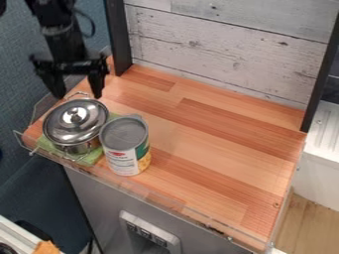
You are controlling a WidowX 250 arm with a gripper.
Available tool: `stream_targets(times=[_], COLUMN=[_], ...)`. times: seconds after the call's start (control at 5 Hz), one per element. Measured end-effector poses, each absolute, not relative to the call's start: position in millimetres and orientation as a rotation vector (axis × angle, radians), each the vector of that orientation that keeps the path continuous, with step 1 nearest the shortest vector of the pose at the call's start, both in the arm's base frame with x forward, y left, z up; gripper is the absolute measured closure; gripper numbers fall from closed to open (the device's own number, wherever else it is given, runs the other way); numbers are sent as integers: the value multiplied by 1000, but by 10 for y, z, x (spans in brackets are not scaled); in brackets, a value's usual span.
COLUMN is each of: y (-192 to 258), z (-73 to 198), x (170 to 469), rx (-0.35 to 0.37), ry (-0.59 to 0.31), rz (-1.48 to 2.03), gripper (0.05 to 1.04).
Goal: Covered the pot with the lid
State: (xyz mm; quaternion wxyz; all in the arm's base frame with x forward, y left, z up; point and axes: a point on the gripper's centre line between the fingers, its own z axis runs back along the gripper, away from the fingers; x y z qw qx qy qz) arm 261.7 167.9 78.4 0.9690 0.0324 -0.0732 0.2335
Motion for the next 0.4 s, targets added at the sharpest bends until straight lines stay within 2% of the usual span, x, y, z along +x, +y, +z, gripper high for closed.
stream_targets(times=[0.4], y=[1593], z=[985], x=[2653], rx=[63], ry=[-90], rz=[253], gripper=[83])
